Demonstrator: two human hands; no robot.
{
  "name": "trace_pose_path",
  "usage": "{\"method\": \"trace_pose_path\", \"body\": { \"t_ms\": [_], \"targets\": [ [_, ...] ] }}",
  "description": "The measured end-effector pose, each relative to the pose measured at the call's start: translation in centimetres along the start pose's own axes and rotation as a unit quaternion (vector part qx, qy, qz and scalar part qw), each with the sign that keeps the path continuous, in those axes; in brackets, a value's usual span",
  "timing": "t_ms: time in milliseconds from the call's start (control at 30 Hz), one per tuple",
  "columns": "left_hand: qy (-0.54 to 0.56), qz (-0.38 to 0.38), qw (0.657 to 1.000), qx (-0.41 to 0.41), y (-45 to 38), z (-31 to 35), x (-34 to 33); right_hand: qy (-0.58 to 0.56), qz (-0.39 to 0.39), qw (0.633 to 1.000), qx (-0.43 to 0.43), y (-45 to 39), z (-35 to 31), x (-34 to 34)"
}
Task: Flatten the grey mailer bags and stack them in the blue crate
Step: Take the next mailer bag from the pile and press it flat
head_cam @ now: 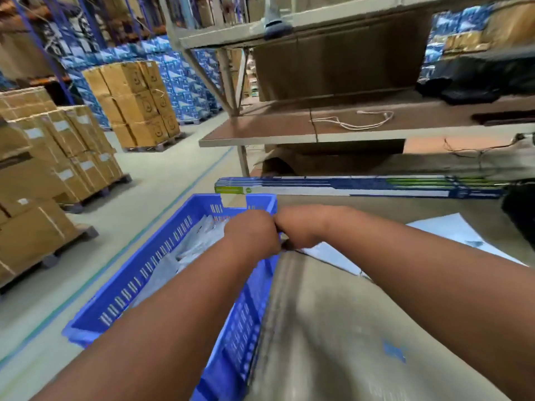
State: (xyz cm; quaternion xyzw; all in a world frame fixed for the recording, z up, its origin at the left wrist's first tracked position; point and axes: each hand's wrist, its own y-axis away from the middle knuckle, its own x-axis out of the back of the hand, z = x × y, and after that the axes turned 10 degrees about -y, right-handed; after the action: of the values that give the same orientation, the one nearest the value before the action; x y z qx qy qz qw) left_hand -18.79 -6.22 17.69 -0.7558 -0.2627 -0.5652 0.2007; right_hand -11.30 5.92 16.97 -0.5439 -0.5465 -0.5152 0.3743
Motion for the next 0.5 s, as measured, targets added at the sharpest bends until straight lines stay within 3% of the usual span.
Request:
{"method": "trace_pose_path", "body": {
  "t_ms": [167,367,500],
  "targets": [
    [0.041,0.022,0.993,-0.106,-1.4,10.1,1.5,-0.011,0.019,0.998,-0.055,7.8,8.6,-0.5],
    [-0.014,-0.016,0.976,-0.218,-2.5,20.6,0.6,-0.026,0.009,0.989,-0.148,16.1,16.2,-4.0],
    [-0.052,0.027,0.967,-0.247,-3.5,24.9,-3.0,-0.049,0.027,0.963,-0.263,19.6,19.6,-9.1]
  ]
}}
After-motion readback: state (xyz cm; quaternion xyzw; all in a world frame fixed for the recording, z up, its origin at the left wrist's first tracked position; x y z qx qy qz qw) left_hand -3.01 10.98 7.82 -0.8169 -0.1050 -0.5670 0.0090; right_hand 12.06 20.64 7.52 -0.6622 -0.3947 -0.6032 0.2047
